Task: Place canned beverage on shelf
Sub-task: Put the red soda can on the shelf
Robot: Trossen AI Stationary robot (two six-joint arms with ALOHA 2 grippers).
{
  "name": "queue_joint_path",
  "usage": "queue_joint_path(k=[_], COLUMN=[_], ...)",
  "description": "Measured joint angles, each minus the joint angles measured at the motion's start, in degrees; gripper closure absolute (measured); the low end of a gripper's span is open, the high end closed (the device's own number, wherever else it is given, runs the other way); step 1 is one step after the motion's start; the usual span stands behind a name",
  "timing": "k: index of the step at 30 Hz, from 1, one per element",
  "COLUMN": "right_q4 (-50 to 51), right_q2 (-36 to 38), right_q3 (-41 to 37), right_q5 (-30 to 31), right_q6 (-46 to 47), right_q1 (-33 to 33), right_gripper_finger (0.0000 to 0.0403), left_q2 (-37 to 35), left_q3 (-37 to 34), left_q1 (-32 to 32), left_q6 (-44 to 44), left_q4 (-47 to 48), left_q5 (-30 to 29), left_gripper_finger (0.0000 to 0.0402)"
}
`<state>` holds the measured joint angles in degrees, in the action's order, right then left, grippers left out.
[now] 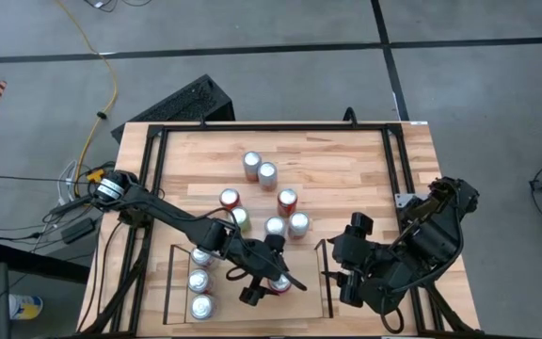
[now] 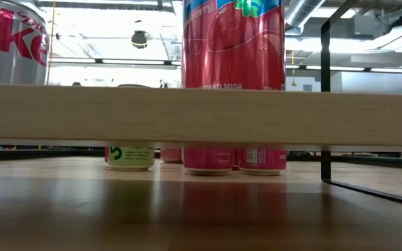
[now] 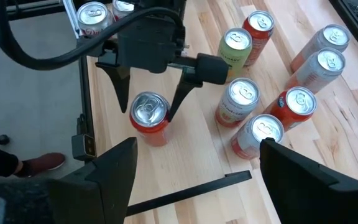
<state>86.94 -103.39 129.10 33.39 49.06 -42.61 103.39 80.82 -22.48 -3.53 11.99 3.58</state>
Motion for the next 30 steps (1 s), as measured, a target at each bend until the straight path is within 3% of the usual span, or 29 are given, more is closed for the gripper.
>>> queue_joint_path(k=[8, 18, 23, 30], right_q4=[-0.24, -0.27, -0.27, -0.24], right_q2=[0.0, 0.0, 0.01, 0.0], right_q3=[0.0, 0.0, 0.0, 0.0], right_q5=[0.02, 0.02, 0.07, 0.1], right_q6=[0.02, 0.04, 0.02, 0.01], right_q1=[0.0, 0.0, 0.0, 0.0], right_gripper_finger=[0.0093, 0.0093, 0.0093, 0.0093], left_q2=[0.81, 0.62, -1.41, -4.97], left_q3=[0.0, 0.02, 0.02, -0.09], left_q1=[-0.04, -0.02, -0.94, -5.69], left_q6=[-1.24, -7.72, -12.52, -17.42], left_q4=[0.22, 1.02, 5.47, 11.03], left_q5=[1.86, 1.3, -3.9, -17.87], left_gripper_finger=[0.0096, 0.0144, 0.0145, 0.0145])
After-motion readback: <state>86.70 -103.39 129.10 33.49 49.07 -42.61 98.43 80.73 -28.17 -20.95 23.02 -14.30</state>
